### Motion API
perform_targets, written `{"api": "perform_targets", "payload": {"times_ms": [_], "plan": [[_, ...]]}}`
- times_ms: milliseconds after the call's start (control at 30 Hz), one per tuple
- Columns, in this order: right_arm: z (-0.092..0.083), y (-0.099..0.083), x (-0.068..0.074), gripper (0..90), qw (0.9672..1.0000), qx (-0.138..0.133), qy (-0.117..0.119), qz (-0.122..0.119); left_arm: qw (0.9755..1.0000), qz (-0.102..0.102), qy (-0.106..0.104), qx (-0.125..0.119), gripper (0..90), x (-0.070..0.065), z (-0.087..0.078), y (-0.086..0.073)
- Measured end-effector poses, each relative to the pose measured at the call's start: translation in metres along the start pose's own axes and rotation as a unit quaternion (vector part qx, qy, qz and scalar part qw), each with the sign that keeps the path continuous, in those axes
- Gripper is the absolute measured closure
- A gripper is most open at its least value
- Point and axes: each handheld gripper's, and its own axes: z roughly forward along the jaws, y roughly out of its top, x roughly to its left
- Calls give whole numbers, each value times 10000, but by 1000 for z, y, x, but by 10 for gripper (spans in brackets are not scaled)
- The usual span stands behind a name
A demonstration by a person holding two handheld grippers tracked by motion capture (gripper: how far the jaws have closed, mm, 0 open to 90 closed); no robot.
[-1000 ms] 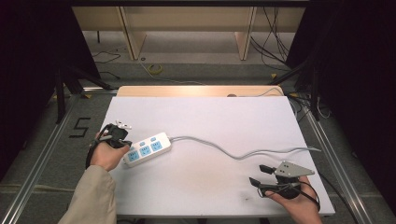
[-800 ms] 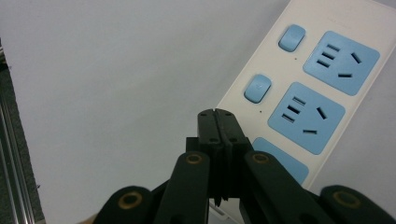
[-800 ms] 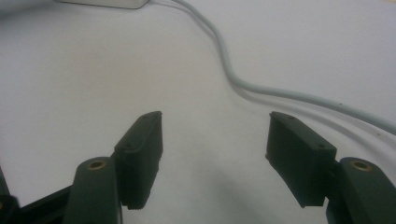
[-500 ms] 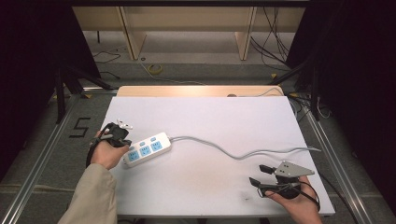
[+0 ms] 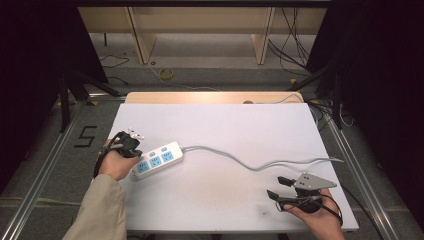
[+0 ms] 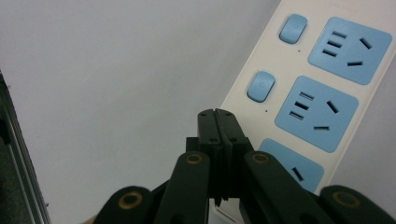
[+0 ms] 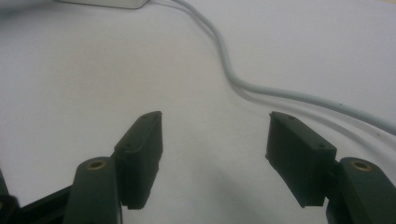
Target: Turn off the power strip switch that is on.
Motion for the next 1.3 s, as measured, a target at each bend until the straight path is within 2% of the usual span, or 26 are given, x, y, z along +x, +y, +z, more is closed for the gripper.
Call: {"api": "perform_targets", "payload": {"times_ms": [600,1300], "plan": [[0,0,0,370,10000,-2,1,4,9997,211,-82,56,900,-2,3,1],[0,0,0,369,10000,0,10,2,9995,217,-147,156,900,-3,6,1]]}}
